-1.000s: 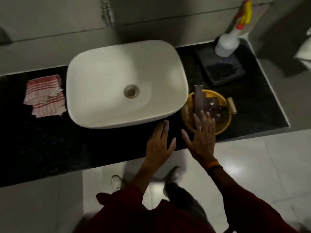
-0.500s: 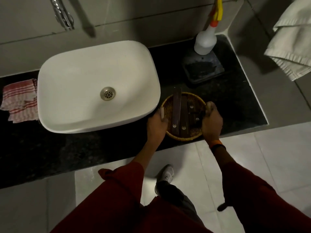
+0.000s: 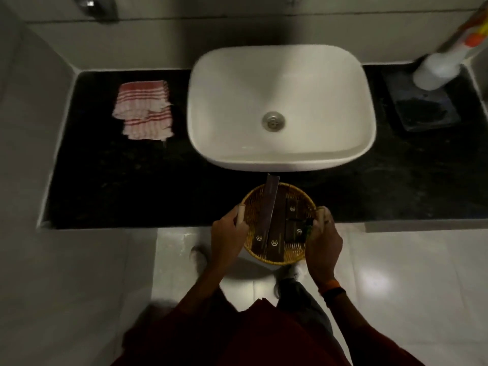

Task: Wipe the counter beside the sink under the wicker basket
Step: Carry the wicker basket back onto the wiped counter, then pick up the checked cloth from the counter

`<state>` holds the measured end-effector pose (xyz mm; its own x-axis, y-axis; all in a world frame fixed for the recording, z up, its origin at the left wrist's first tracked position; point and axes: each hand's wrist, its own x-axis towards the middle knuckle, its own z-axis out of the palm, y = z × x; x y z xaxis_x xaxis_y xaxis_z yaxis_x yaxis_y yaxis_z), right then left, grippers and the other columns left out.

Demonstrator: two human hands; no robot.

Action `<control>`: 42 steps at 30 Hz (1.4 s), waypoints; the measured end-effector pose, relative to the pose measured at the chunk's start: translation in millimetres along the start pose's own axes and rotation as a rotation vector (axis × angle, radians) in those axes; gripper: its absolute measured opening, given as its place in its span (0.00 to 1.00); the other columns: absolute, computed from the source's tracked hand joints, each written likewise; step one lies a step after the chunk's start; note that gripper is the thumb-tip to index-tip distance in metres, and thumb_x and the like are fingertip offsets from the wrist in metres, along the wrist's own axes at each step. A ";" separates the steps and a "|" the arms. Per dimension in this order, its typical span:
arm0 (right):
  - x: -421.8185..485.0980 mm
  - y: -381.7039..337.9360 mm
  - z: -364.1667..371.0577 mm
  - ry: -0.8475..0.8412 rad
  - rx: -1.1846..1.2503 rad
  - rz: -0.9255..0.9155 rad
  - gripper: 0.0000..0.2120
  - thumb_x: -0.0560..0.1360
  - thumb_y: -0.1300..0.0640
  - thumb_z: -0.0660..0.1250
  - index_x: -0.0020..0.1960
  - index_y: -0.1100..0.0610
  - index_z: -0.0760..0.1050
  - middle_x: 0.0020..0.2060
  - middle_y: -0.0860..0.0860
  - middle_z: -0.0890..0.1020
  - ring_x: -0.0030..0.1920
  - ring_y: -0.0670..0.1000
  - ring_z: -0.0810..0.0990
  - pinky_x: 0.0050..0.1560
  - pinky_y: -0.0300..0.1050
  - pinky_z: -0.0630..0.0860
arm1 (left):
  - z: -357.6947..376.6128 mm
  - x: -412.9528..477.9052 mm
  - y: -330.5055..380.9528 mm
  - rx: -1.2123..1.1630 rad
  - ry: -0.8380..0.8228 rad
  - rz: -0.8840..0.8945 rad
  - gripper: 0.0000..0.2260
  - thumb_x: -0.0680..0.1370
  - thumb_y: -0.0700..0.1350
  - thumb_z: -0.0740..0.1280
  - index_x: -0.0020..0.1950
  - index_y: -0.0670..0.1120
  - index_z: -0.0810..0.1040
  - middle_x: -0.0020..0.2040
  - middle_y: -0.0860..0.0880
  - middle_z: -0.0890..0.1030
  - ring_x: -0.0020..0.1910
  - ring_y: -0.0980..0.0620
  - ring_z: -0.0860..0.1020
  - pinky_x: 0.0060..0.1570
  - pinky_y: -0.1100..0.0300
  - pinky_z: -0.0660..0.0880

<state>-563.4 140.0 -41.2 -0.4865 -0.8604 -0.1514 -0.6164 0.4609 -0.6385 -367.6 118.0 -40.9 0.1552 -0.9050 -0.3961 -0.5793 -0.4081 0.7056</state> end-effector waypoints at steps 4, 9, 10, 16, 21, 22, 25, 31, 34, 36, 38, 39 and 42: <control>-50.3 -90.0 89.0 -0.067 0.097 -0.104 0.10 0.83 0.65 0.57 0.62 0.61 0.74 0.46 0.55 0.82 0.40 0.52 0.80 0.41 0.47 0.78 | -112.1 21.8 -79.2 0.022 0.081 -0.025 0.05 0.79 0.40 0.65 0.46 0.49 0.77 0.33 0.55 0.74 0.29 0.60 0.73 0.30 0.69 0.67; -77.8 -194.0 186.9 -0.124 0.213 -0.140 0.10 0.85 0.62 0.56 0.61 0.59 0.75 0.45 0.48 0.79 0.41 0.45 0.78 0.42 0.32 0.71 | -228.5 64.7 -143.7 -0.015 0.175 -0.059 0.05 0.78 0.37 0.65 0.52 0.42 0.80 0.37 0.46 0.79 0.34 0.51 0.78 0.35 0.56 0.78; -79.7 -211.4 201.5 -0.136 0.235 -0.147 0.10 0.85 0.61 0.56 0.60 0.59 0.75 0.44 0.48 0.79 0.42 0.46 0.79 0.43 0.35 0.73 | -246.5 74.2 -152.7 -0.030 0.191 -0.066 0.07 0.78 0.36 0.65 0.54 0.41 0.80 0.38 0.45 0.80 0.34 0.50 0.79 0.34 0.58 0.79; -74.8 -273.7 250.3 -0.133 0.173 -0.165 0.09 0.84 0.62 0.57 0.59 0.57 0.75 0.47 0.51 0.81 0.45 0.50 0.80 0.50 0.41 0.72 | -304.5 116.4 -174.0 -0.144 0.178 -0.073 0.20 0.78 0.37 0.67 0.71 0.45 0.75 0.51 0.45 0.83 0.47 0.47 0.83 0.49 0.50 0.83; -65.7 -287.5 255.7 -0.085 0.103 -0.009 0.22 0.79 0.51 0.67 0.72 0.53 0.72 0.65 0.53 0.81 0.66 0.55 0.78 0.68 0.53 0.73 | -312.4 138.7 -173.2 -0.149 0.230 -0.171 0.24 0.79 0.48 0.68 0.75 0.49 0.70 0.69 0.43 0.78 0.67 0.42 0.76 0.66 0.43 0.76; -56.7 -293.8 256.6 -0.050 0.102 -0.043 0.23 0.78 0.50 0.68 0.71 0.53 0.73 0.65 0.53 0.81 0.67 0.54 0.77 0.71 0.55 0.72 | -317.1 151.9 -169.9 -0.170 0.267 -0.147 0.24 0.80 0.49 0.68 0.75 0.48 0.70 0.71 0.44 0.76 0.70 0.44 0.75 0.69 0.45 0.74; -10.3 -326.4 270.0 -0.048 0.142 -0.177 0.15 0.79 0.53 0.68 0.64 0.56 0.79 0.59 0.55 0.84 0.61 0.56 0.82 0.65 0.56 0.77 | -330.9 218.2 -147.3 -0.214 0.292 -0.106 0.20 0.82 0.45 0.65 0.73 0.44 0.72 0.69 0.43 0.78 0.69 0.46 0.76 0.69 0.50 0.73; 100.3 -394.4 335.7 -0.278 0.009 -0.034 0.29 0.79 0.40 0.64 0.72 0.58 0.70 0.68 0.58 0.77 0.68 0.60 0.76 0.66 0.57 0.76 | -332.2 365.6 -109.4 -0.173 0.219 -0.130 0.28 0.79 0.47 0.70 0.76 0.39 0.66 0.72 0.38 0.75 0.70 0.40 0.74 0.68 0.48 0.73; 126.2 -400.2 355.1 -0.306 -0.095 0.079 0.31 0.76 0.39 0.66 0.70 0.59 0.70 0.66 0.59 0.78 0.67 0.62 0.76 0.66 0.59 0.76 | -324.5 399.7 -105.7 -0.051 0.138 -0.192 0.28 0.74 0.54 0.75 0.66 0.38 0.76 0.63 0.38 0.81 0.62 0.38 0.80 0.56 0.48 0.79; 130.2 -398.6 355.9 -0.353 -0.148 0.071 0.25 0.76 0.42 0.66 0.64 0.60 0.75 0.61 0.60 0.81 0.61 0.62 0.80 0.61 0.55 0.78 | -321.4 404.3 -105.1 0.045 0.052 -0.222 0.27 0.72 0.56 0.75 0.63 0.39 0.78 0.61 0.38 0.82 0.58 0.38 0.82 0.51 0.50 0.80; 129.2 -391.8 349.8 -0.415 -0.099 0.069 0.22 0.76 0.45 0.67 0.60 0.61 0.78 0.57 0.60 0.83 0.57 0.62 0.82 0.55 0.52 0.79 | -320.4 399.4 -107.5 0.060 -0.037 -0.204 0.24 0.72 0.53 0.75 0.62 0.39 0.79 0.59 0.39 0.83 0.57 0.39 0.82 0.50 0.52 0.80; 127.0 -388.3 344.2 -0.434 -0.051 0.075 0.21 0.76 0.45 0.67 0.58 0.62 0.79 0.54 0.59 0.83 0.56 0.61 0.82 0.51 0.49 0.77 | -321.1 393.9 -108.4 -0.006 -0.073 -0.180 0.22 0.72 0.52 0.76 0.60 0.39 0.80 0.58 0.39 0.83 0.55 0.40 0.83 0.51 0.52 0.81; 114.9 -387.4 320.0 -0.385 0.143 0.123 0.20 0.78 0.44 0.67 0.49 0.61 0.84 0.43 0.56 0.82 0.54 0.59 0.83 0.51 0.48 0.76 | -329.7 364.5 -100.6 -0.406 -0.126 -0.155 0.12 0.74 0.44 0.76 0.54 0.40 0.83 0.56 0.37 0.85 0.42 0.51 0.86 0.41 0.60 0.82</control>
<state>-182.4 -207.0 -52.8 -0.2679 -0.8315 -0.4866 -0.4628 0.5540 -0.6920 11.0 -210.3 -62.5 0.1019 -0.8182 -0.5658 -0.1922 -0.5743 0.7958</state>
